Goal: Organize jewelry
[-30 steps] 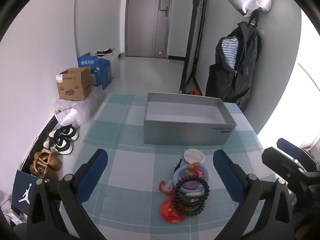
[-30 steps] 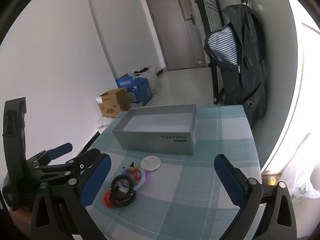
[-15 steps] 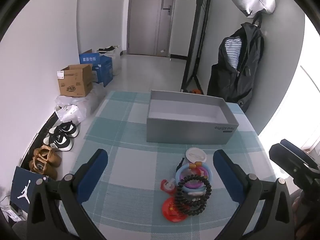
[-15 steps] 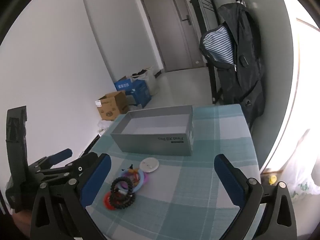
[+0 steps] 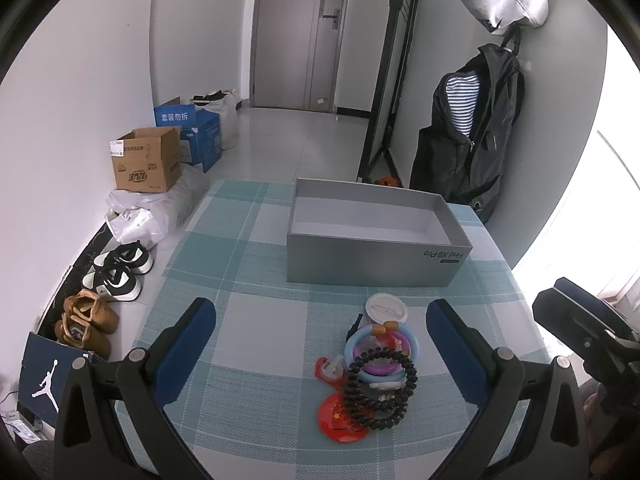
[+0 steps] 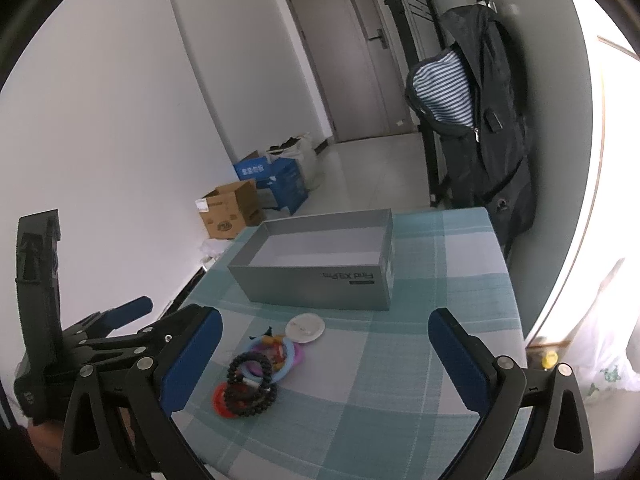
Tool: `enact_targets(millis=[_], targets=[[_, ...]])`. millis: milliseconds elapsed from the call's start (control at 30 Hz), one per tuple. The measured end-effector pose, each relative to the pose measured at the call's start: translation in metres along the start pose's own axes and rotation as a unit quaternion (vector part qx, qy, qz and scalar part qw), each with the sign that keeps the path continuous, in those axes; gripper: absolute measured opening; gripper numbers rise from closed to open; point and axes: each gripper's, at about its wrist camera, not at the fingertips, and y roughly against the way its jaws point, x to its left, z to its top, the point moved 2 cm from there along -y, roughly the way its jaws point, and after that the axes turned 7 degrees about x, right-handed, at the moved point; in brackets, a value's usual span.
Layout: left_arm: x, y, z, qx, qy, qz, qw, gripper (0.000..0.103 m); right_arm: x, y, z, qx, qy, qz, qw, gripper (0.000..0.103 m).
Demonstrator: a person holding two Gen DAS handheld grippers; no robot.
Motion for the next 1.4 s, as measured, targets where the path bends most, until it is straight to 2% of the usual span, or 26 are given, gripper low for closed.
enact_targets(millis=[1400], targets=[[0.001, -0.0009, 0.0011, 0.006, 0.008, -0.016, 0.9998, 0.102, 0.0038, -0.0014, 0.0005, 0.002, -0.005, 0.014, 1.0, 0.103]])
